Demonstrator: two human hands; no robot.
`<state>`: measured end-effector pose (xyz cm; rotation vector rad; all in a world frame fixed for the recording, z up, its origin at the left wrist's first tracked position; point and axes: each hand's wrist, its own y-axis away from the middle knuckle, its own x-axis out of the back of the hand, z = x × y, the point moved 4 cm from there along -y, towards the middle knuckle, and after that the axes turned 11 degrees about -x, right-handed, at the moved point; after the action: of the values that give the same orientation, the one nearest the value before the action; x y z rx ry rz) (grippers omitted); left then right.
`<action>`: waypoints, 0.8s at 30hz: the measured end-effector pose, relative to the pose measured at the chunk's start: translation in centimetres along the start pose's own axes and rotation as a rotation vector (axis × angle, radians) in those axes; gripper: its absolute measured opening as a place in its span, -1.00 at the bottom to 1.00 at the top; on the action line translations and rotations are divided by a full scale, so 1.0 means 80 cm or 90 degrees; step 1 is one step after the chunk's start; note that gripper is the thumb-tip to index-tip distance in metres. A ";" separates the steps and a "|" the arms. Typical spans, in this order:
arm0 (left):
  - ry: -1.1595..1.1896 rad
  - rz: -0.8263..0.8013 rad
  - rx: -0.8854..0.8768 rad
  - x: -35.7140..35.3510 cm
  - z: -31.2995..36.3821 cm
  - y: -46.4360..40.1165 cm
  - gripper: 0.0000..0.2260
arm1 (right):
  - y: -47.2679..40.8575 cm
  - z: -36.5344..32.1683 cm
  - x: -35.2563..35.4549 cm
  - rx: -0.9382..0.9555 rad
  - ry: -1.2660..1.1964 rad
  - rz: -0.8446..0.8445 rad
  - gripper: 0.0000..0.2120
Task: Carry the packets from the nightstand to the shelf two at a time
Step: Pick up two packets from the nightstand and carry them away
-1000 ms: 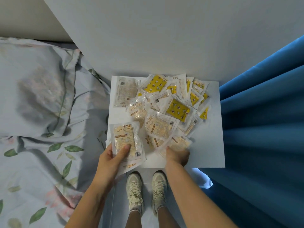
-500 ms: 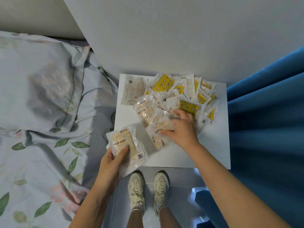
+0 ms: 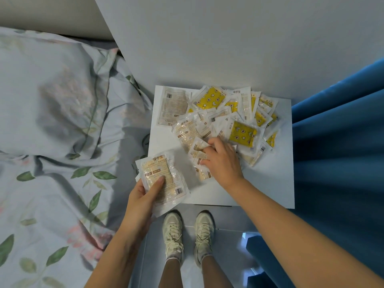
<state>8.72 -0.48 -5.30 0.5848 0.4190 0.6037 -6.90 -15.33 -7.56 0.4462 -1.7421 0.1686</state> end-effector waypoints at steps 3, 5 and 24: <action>0.021 -0.001 -0.003 0.000 0.004 0.001 -0.74 | -0.008 0.004 0.005 -0.067 -0.083 -0.125 -0.62; 0.020 0.001 -0.018 -0.002 0.011 0.004 -0.75 | -0.008 0.006 0.017 -0.163 -0.233 -0.163 -0.58; 0.012 0.207 -0.344 0.037 0.310 0.344 -0.82 | 0.176 -0.194 0.426 -0.211 -0.956 -0.354 -0.61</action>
<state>12.78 10.37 30.00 0.1263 0.1632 0.9921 -3.56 -3.95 30.64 0.8955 -2.8820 -1.1112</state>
